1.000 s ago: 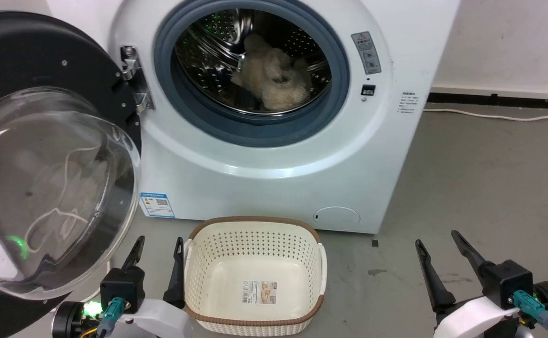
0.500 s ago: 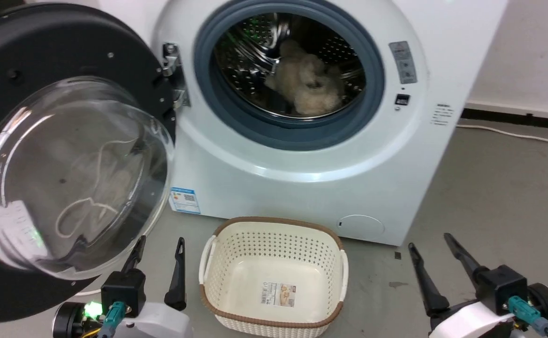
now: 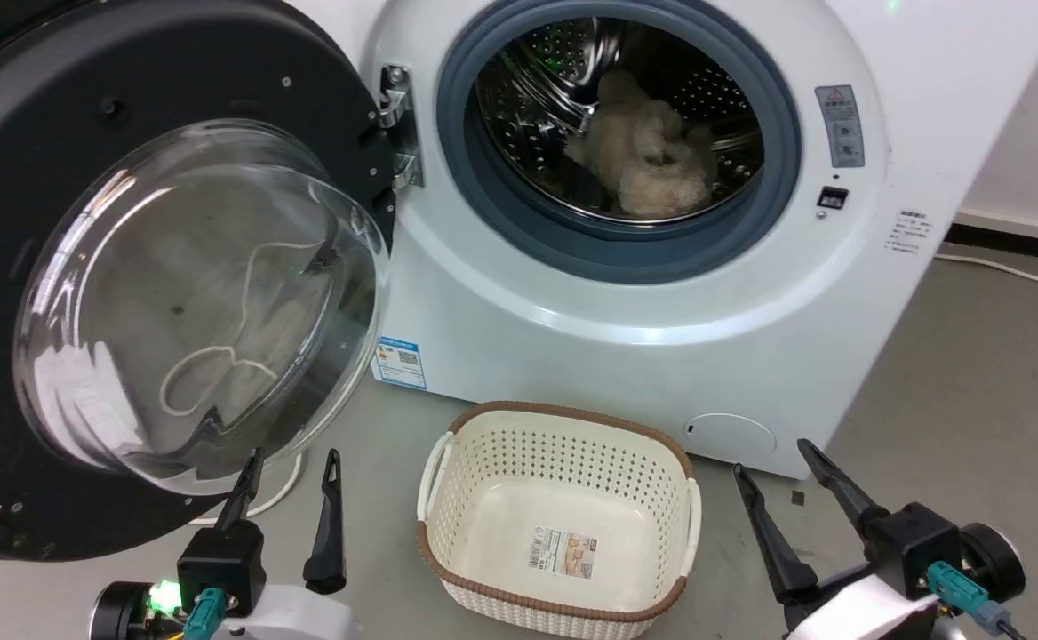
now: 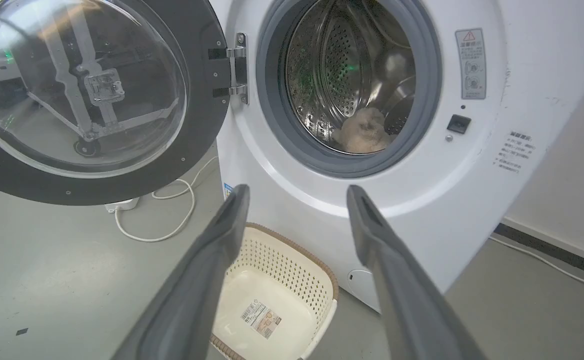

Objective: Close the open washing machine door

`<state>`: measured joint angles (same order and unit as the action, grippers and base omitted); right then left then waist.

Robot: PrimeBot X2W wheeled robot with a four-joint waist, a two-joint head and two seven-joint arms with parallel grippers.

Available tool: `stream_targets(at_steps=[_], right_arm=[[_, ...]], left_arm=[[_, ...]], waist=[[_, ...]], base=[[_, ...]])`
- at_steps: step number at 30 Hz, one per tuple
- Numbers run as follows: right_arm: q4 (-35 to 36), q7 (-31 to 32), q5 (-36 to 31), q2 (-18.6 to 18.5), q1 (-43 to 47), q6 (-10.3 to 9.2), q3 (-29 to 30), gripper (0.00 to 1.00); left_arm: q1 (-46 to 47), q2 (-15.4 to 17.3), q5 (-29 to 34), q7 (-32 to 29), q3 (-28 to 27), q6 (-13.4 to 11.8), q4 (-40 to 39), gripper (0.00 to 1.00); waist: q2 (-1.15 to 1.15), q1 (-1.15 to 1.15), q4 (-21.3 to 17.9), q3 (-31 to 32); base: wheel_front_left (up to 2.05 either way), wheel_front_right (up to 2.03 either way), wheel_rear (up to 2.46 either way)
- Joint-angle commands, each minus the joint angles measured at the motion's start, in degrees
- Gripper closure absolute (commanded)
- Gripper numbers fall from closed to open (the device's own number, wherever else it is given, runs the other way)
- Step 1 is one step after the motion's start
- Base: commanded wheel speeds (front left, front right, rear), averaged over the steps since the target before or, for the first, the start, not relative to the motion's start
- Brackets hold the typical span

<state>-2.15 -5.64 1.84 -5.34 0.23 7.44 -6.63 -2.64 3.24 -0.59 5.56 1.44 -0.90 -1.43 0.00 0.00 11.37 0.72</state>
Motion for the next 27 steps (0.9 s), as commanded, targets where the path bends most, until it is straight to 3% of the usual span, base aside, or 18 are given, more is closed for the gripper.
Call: stream_targets(at_steps=[1, 27], right_arm=[[-0.37, -0.57, 0.46, -0.42, -0.97, 0.02, -0.67, 0.00], [-1.70, -3.68, 1.37, -0.98, -0.55, 0.03, -4.19, 0.00]], left_arm=[[-0.94, 0.23, -0.10, 0.64, 0.02, -0.27, -0.45, 0.00], [-2.17, 0.74, 0.08, 3.75, 0.37, -0.78, -1.52, 0.00]], waist=[[0.00, 0.00, 0.48, 0.09], [0.00, 0.00, 6.53, 0.41]], base=[[0.00, 0.00, 0.00], [0.00, 0.00, 0.00]])
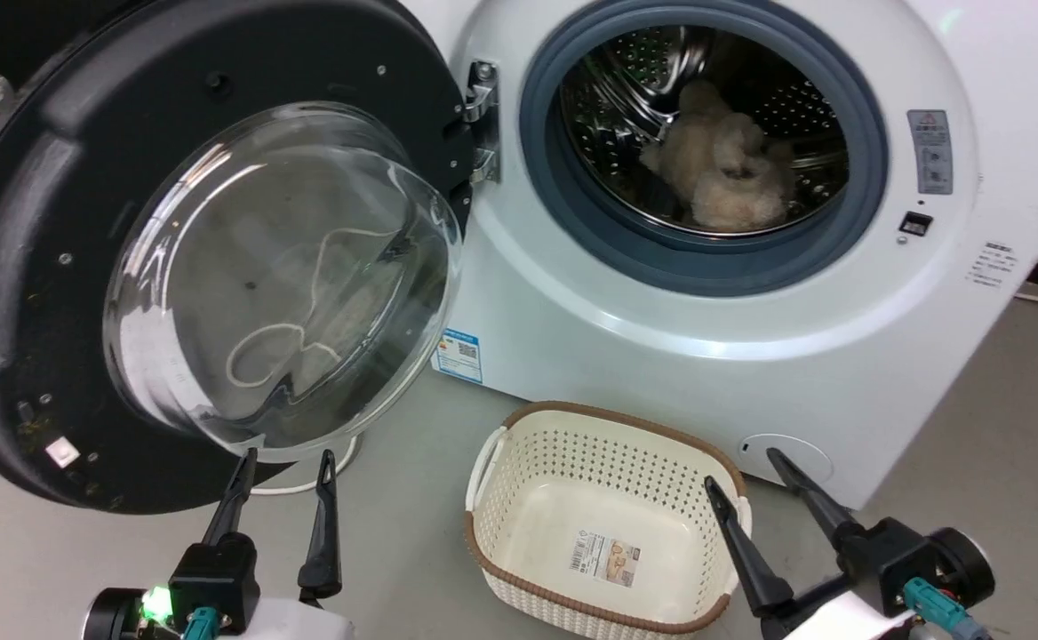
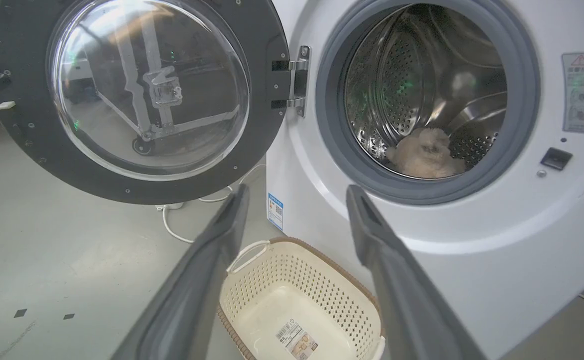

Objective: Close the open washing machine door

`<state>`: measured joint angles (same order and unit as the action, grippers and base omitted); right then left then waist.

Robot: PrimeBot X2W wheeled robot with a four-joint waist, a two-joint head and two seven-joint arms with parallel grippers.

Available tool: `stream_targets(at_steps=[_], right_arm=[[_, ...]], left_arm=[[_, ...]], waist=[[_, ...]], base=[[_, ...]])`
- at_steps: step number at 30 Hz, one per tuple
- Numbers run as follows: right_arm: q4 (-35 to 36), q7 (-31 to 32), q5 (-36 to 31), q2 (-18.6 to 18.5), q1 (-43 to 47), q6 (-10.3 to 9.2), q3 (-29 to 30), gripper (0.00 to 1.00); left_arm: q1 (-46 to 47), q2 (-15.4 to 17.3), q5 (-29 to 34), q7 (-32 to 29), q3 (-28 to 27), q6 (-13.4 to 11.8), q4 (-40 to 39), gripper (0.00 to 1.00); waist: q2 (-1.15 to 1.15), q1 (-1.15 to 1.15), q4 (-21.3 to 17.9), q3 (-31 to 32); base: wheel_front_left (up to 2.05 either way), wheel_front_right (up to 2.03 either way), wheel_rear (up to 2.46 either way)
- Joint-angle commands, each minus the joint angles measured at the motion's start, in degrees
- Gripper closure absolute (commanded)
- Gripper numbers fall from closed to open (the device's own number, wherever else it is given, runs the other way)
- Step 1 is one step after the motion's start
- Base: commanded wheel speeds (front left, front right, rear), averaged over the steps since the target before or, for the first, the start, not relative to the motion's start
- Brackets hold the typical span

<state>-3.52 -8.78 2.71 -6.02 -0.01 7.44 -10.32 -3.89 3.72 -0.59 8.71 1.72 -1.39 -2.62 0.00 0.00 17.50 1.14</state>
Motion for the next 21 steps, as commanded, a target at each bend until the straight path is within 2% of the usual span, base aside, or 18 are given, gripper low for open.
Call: stream_targets(at_steps=[1, 21], right_arm=[[-0.40, -0.66, 0.55, -0.33, -0.33, 0.03, -0.71, 0.00], [-2.02, -3.17, 2.01, -1.08, -0.21, 0.04, -3.89, 0.00]], left_arm=[[-0.98, 0.27, 0.10, 0.73, 0.12, -0.35, -0.42, 0.00], [-2.29, 0.86, -0.09, 3.24, 0.22, -1.26, -0.89, 0.00]], waist=[[0.00, 0.00, 0.64, -0.01], [0.00, 0.00, 5.49, 0.27]], base=[[0.00, 0.00, 0.00], [0.00, 0.00, 0.00]])
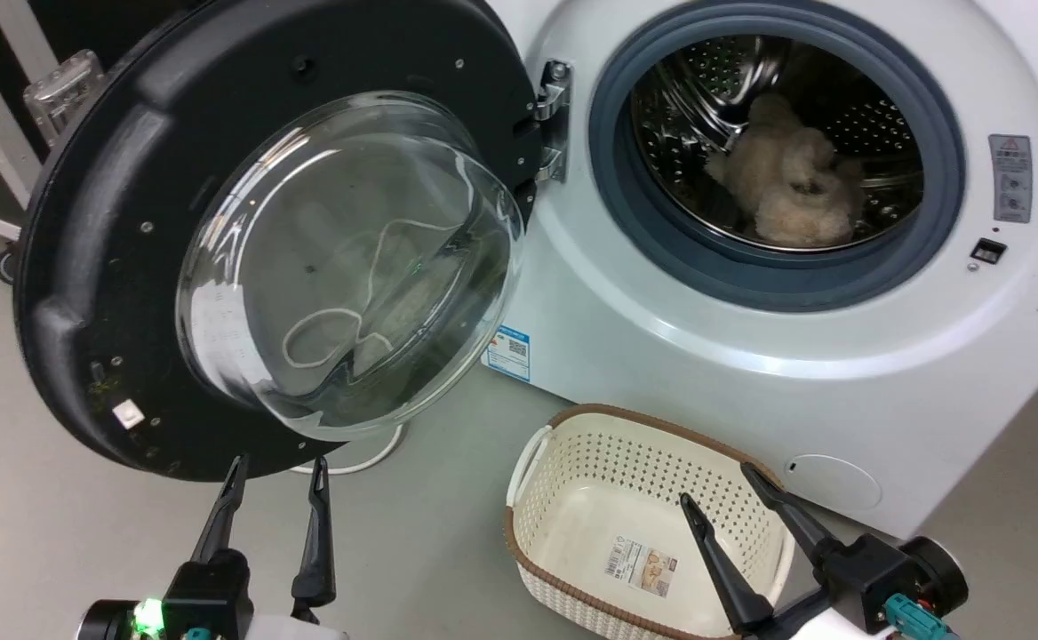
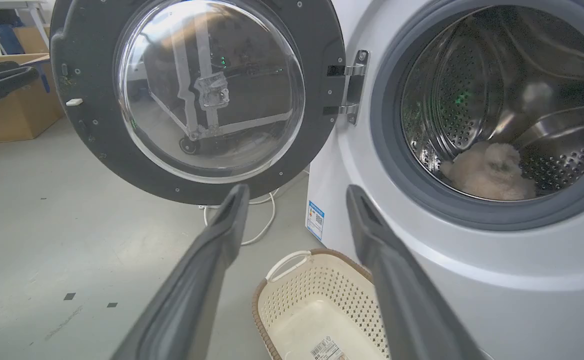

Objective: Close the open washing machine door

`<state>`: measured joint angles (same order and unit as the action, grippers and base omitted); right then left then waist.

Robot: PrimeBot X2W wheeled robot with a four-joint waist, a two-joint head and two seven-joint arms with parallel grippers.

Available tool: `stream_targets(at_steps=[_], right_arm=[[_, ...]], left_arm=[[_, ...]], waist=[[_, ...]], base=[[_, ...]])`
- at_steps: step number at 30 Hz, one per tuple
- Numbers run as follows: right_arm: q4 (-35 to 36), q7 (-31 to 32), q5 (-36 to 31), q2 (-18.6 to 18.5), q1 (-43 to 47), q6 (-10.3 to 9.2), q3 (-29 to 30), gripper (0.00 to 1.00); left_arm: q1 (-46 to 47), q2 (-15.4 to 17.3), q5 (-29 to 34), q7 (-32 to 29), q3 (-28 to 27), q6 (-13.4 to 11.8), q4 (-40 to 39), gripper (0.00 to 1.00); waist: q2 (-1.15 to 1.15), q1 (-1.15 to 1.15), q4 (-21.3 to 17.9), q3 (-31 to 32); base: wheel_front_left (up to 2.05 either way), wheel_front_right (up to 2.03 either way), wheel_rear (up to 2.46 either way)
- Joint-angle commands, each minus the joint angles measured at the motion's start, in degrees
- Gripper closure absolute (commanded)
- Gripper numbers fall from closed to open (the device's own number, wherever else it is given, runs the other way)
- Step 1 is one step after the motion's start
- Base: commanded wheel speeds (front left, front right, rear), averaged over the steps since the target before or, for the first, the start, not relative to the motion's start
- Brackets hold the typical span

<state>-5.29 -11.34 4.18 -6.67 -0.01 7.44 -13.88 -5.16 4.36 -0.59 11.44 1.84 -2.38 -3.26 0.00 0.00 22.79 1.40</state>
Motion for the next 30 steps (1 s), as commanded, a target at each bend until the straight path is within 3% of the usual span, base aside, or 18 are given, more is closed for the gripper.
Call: stream_targets(at_steps=[1, 4, 5, 6, 12, 17, 22, 26, 30], right_arm=[[-0.31, -0.73, 0.58, -0.47, -0.17, 0.04, -0.46, 0.00], [-0.49, -1.09, 0.74, -0.56, -0.06, 0.04, -0.80, 0.00], [-0.54, -1.21, 0.80, -0.59, -0.02, 0.04, -0.90, 0.00], [-0.60, -1.33, 0.87, -0.63, 0.02, 0.04, -1.00, 0.00], [-0.87, -2.05, 1.20, -0.83, 0.41, 0.04, -1.44, 0.00], [-0.72, -2.64, 1.24, -0.85, 1.34, 0.04, -1.22, 0.00], [-0.20, -3.24, 1.03, -1.29, 2.63, 0.04, -0.54, 0.00], [0.36, -3.65, 0.67, -1.51, 3.09, 0.05, -0.34, 0.00], [0.98, -3.65, 0.68, -2.24, 2.48, 0.05, 0.18, 0.00]], left_arm=[[-1.05, 0.23, -0.11, 0.63, 0.14, -0.29, -0.25, 0.00], [-1.16, 0.33, -0.30, 0.99, 0.11, -0.23, -0.15, 0.00], [-1.25, 0.31, -0.41, 1.11, 0.15, -0.20, -0.15, 0.60], [-1.34, 0.31, -0.51, 1.23, 0.22, -0.11, -0.14, 1.00], [-1.21, 0.35, -1.30, 1.95, 0.00, 0.54, -1.32, 1.00], [0.49, -0.10, -5.37, 2.54, -3.63, 1.29, -6.17, 1.00], [5.36, -0.13, -12.37, 3.14, -9.80, 5.00, -7.86, 1.00], [11.52, 3.05, -18.97, 3.33, -15.01, 7.27, -4.36, 1.00], [18.73, 6.65, -28.91, -2.60, -21.20, 7.66, 0.47, 1.00]], waist=[[0.00, 0.00, 0.44, 0.00], [0.00, 0.00, 1.15, 0.02], [0.00, 0.00, 1.40, 0.01], [0.00, 0.00, 1.65, 0.00], [0.00, 0.00, 3.21, -0.13], [0.00, 0.00, 4.56, -0.31], [0.00, 0.00, 5.63, -1.25], [0.00, 0.00, 4.78, -2.35], [0.00, 0.00, 2.39, -4.16]], base=[[0.00, 0.00, 0.00], [0.00, 0.00, 0.00], [0.00, 0.00, 0.00], [0.00, 0.00, 0.00], [0.00, 0.00, 0.00], [0.00, 0.00, 0.00], [0.00, 0.00, 0.00], [0.00, 0.00, 0.00], [0.00, 0.00, 0.00]])
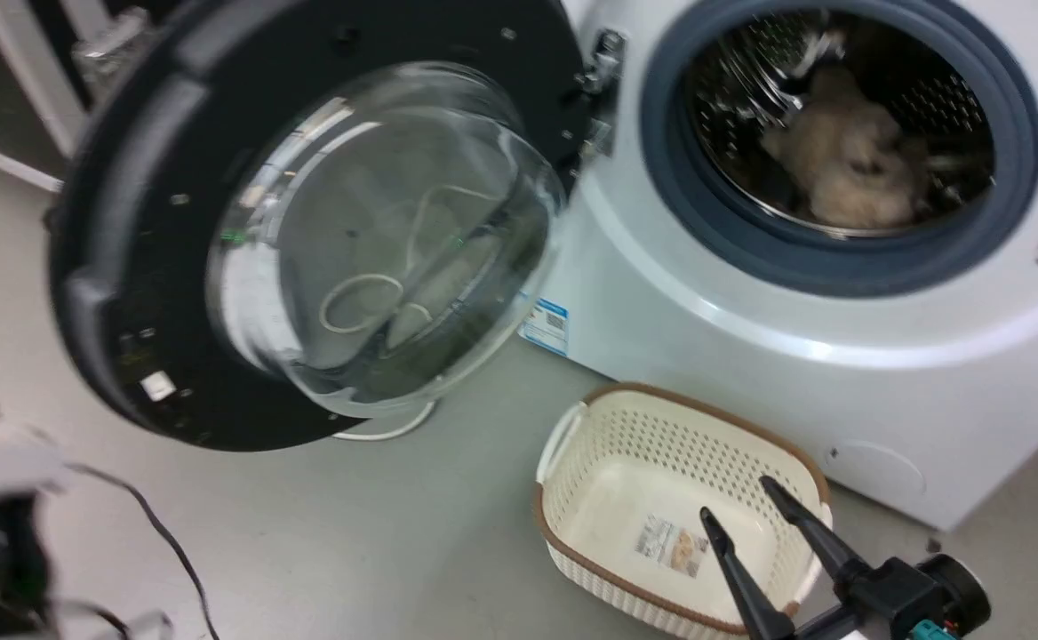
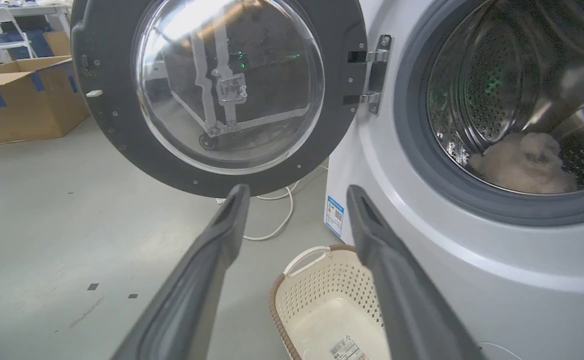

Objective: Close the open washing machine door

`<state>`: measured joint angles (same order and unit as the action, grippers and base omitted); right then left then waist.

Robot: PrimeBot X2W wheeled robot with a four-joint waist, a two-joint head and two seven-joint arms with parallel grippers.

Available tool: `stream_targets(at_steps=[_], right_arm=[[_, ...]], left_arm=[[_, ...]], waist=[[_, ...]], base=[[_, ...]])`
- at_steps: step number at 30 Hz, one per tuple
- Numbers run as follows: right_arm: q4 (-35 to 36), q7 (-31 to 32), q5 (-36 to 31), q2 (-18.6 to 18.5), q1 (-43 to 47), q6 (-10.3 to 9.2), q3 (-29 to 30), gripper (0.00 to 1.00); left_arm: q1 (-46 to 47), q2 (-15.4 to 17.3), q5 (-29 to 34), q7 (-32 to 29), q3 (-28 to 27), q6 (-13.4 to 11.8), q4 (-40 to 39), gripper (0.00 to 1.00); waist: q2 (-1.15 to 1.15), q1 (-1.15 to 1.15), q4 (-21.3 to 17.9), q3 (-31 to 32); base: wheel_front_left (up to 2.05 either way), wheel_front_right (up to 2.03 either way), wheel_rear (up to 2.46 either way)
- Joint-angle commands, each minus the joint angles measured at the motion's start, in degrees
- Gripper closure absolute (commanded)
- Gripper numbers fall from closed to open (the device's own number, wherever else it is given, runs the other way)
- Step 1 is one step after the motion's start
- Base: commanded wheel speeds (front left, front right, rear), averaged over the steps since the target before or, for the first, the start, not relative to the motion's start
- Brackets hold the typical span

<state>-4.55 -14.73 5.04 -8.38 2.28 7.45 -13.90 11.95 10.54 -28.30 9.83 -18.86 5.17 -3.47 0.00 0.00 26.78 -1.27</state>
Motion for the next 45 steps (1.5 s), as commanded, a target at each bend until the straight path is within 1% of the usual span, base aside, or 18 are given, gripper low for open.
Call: stream_targets(at_steps=[1, 4, 10, 11, 12, 16, 18, 23, 28, 34, 35, 36, 38, 39, 40, 41, 42, 45], right_arm=[[0.35, -0.27, -0.06, -0.76, 0.09, 0.03, 0.31, 0.00], [0.45, -0.27, 0.42, -1.20, 0.20, 0.03, 0.20, 0.00], [0.53, -0.27, 1.32, -2.35, -0.27, 0.03, -0.46, 0.00], [0.62, -0.27, 1.63, -2.86, -0.60, 0.03, -0.51, 0.00], [0.59, -0.27, 1.94, -3.31, -0.81, 0.03, -0.41, 0.00], [0.58, -0.27, 2.37, -3.33, -1.06, 0.03, -0.25, 0.00], [0.58, -0.27, 2.47, -3.20, -1.17, 0.03, -0.26, 0.00], [0.35, -0.27, 2.72, -2.92, -1.13, 0.03, -0.19, 0.00], [-0.11, -0.27, 3.05, -2.66, -1.01, 0.03, 0.59, 0.00], [-0.63, -0.27, 3.08, -1.88, -0.82, 0.03, 2.27, 0.00], [-0.63, -0.27, 3.08, -1.88, -0.82, 0.03, 2.27, 0.00], [-0.87, -0.27, 2.92, -1.47, -0.69, 0.03, 3.23, 0.00], [-1.01, -0.27, 2.84, -1.24, -0.57, 0.03, 3.71, 0.00], [-1.24, -0.27, 2.64, -0.79, -0.27, 0.03, 4.75, 0.00], [-1.24, -0.27, 2.64, -0.79, -0.27, 0.03, 4.75, 0.00], [-1.42, -0.27, 2.41, -0.36, 0.00, 0.03, 5.78, 0.00], [-1.42, -0.27, 2.41, -0.36, 0.00, 0.03, 5.78, 0.00], [-1.59, -0.27, 1.99, 0.04, 0.23, 0.03, 6.95, 0.00]], left_arm=[[3.41, 1.45, -3.64, -3.01, -1.89, 0.05, 2.03, 1.00], [8.24, 4.96, -10.15, -9.05, -5.30, 0.05, 7.40, 1.00], [16.47, 11.14, -18.81, -17.90, -11.49, -3.05, 20.36, 1.00], [19.85, 12.01, -24.46, -23.76, -13.92, -4.85, 26.25, 1.00], [22.26, 12.14, -30.31, -31.52, -15.35, -6.52, 30.71, 1.00], [22.50, 13.72, -33.17, -37.37, -15.97, -7.35, 33.74, 1.00], [22.29, 14.07, -34.34, -39.67, -16.00, -6.88, 34.42, 1.00], [20.35, 13.94, -36.80, -45.31, -15.41, -4.99, 34.02, 1.00], [18.06, 12.63, -39.90, -51.47, -14.89, -4.25, 31.98, 1.00], [13.77, 9.78, -43.93, -58.93, -14.12, -3.81, 27.04, 1.00], [13.77, 9.78, -43.93, -58.93, -14.12, -3.81, 27.04, 1.00], [11.46, 8.70, -44.71, -61.31, -13.49, -3.80, 24.66, 1.00], [10.16, 8.10, -44.98, -62.42, -13.09, -3.77, 23.38, 1.00], [7.45, 6.60, -45.58, -64.54, -12.21, -3.78, 20.51, 1.00], [7.45, 6.60, -45.58, -64.54, -12.21, -3.78, 20.51, 1.00], [4.88, 4.77, -46.41, -66.33, -11.46, -3.93, 17.53, 1.00], [4.88, 4.77, -46.41, -66.33, -11.46, -3.93, 17.53, 1.00], [1.35, 1.94, -47.27, -68.25, -10.15, -3.86, 13.58, 1.00]], waist=[[0.00, 0.00, -2.09, -1.86], [0.00, 0.00, -3.44, -2.68], [0.00, 0.00, -5.92, -4.04], [0.00, 0.00, -6.78, -4.54], [0.00, 0.00, -7.23, -4.86], [0.00, 0.00, -7.87, -5.27], [0.00, 0.00, -8.13, -5.44], [0.00, 0.00, -8.28, -5.40], [0.00, 0.00, -7.95, -4.56], [0.00, 0.00, -7.73, -2.58], [0.00, 0.00, -7.73, -2.58], [0.00, 0.00, -7.80, -1.73], [0.00, 0.00, -7.87, -1.19], [0.00, 0.00, -8.05, -0.23], [0.00, 0.00, -8.05, -0.23], [0.00, 0.00, -8.30, 0.59], [0.00, 0.00, -8.30, 0.59], [0.00, 0.00, -8.86, 1.59]], base=[[0.00, 0.00, 0.00], [0.00, 0.00, 0.00], [0.00, 0.00, 0.00], [0.00, 0.00, 0.00], [0.00, 0.00, 0.00], [0.00, 0.00, 0.00], [0.00, 0.00, 0.00], [0.00, 0.00, 0.00], [0.00, 0.00, 0.00], [0.00, 0.00, 0.00], [0.00, 0.00, 0.00], [0.00, 0.00, 0.00], [0.00, 0.00, 0.00], [0.00, 0.00, 0.00], [0.00, 0.00, 0.00], [0.00, 0.00, 0.00], [0.00, 0.00, 0.00], [0.00, 0.00, 0.00]])
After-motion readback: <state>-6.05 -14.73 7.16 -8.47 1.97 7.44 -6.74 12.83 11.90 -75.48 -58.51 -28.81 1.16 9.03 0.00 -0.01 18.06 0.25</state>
